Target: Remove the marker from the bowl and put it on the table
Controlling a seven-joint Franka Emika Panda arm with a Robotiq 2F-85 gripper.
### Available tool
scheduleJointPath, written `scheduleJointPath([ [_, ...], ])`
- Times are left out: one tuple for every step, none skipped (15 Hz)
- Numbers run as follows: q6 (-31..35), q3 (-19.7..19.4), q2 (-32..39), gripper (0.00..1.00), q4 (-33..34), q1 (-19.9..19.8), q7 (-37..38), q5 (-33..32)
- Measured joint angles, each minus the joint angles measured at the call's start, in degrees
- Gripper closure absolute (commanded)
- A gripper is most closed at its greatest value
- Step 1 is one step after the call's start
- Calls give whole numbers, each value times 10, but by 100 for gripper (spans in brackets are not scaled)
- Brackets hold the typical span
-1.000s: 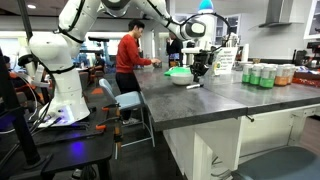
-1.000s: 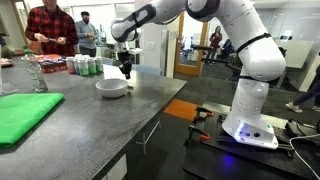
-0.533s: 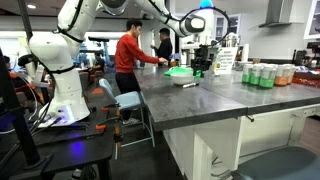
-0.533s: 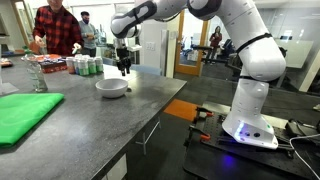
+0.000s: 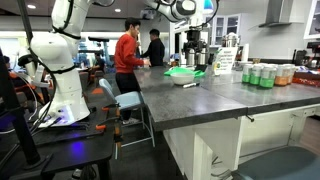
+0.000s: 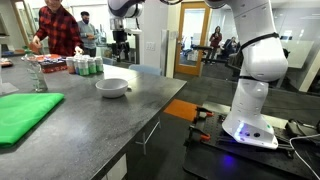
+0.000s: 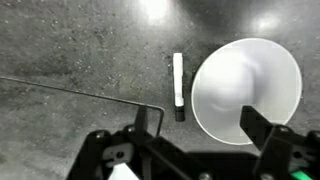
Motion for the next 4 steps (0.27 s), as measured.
scheduleJointPath([
  [-5,1,-10,0,-5,5,7,2],
  [-5,1,-19,0,-11,10,12,2],
  [-5,1,-27,0,-16,13,17,2],
  [-5,1,-35,0,-22,16,19,2],
])
